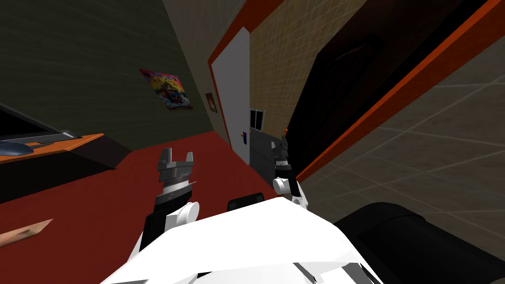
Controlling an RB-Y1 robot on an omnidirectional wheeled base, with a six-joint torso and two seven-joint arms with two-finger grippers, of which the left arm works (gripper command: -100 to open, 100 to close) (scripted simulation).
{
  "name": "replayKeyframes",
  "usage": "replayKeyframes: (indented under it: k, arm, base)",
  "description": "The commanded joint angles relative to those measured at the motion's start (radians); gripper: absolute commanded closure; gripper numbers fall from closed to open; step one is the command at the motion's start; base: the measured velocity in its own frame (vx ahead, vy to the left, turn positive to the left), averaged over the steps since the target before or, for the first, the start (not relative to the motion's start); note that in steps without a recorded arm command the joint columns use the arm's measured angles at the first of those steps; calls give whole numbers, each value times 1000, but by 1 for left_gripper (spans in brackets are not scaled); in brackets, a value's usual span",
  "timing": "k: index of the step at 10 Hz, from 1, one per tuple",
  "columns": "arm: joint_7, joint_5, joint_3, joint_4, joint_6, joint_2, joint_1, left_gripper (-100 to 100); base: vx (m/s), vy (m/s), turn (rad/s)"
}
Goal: Push the door open
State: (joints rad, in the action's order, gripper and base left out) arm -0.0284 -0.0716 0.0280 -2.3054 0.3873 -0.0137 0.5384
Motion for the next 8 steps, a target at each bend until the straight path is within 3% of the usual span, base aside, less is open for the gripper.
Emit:
replayKeyframes:
  k: [1, 4, 8]
  arm:
    - [-3, 2, 17, 31, -4, -12, -16, -100]
    - [-8, 5, 38, 69, -8, -24, -36, -100]
    - [-18, 11, 90, 164, -19, -52, -85, -100]
  base:
    - [153, -41, -125]
    - [164, 82, -101]
    - [133, 85, -135]
